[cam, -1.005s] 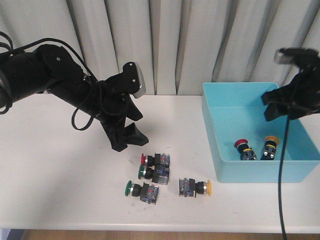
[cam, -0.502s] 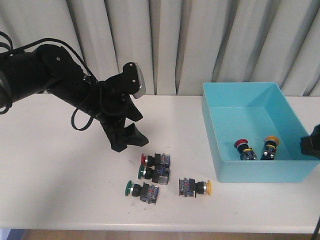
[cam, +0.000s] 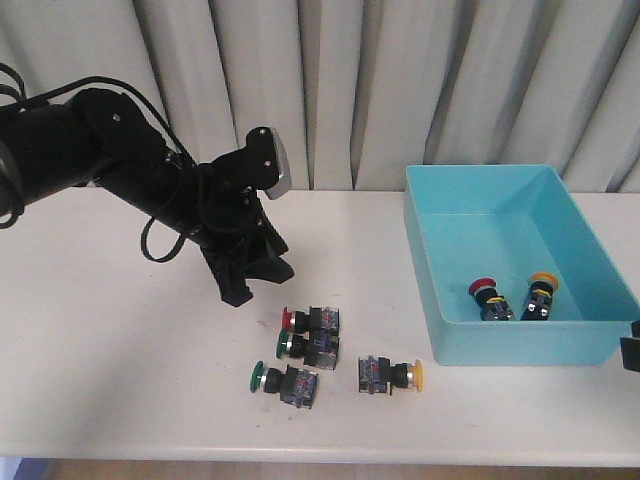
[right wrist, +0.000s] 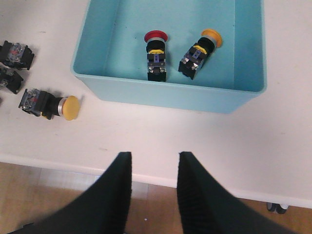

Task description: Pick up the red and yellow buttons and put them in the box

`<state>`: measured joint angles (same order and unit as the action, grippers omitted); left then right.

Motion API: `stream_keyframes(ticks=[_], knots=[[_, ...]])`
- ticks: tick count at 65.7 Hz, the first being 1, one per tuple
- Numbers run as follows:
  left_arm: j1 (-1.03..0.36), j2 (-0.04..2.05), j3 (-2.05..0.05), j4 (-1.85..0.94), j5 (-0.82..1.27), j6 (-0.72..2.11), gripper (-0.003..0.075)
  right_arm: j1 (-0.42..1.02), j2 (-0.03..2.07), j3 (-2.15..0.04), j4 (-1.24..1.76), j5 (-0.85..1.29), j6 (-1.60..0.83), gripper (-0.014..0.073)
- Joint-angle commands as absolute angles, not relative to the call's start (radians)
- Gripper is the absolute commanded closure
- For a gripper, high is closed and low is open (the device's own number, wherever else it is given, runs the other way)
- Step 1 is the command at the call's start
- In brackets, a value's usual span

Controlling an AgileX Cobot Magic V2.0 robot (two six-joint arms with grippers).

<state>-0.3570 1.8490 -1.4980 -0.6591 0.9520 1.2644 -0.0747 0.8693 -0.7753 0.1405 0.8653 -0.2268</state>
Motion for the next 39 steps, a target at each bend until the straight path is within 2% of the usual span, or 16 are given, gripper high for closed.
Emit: stream_keyframes(ticks=[1, 12, 39], knots=[[-0.358, 1.800, -1.528, -0.711, 0.956, 1.255, 0.0562, -0.076, 0.865, -0.800, 0.145, 0.814, -0.231, 0.0484], [-0.358, 1.800, -1.528, -0.711, 0.982, 1.255, 0.0730, -0.076, 0.865, -0.800, 0.143, 0.816, -0.231, 0.0606], [-0.358, 1.800, -1.528, -0.711, 0.996, 1.256, 0.0727, -0.076, 0.865, -0.800, 0.143, 0.891, -0.231, 0.0601]])
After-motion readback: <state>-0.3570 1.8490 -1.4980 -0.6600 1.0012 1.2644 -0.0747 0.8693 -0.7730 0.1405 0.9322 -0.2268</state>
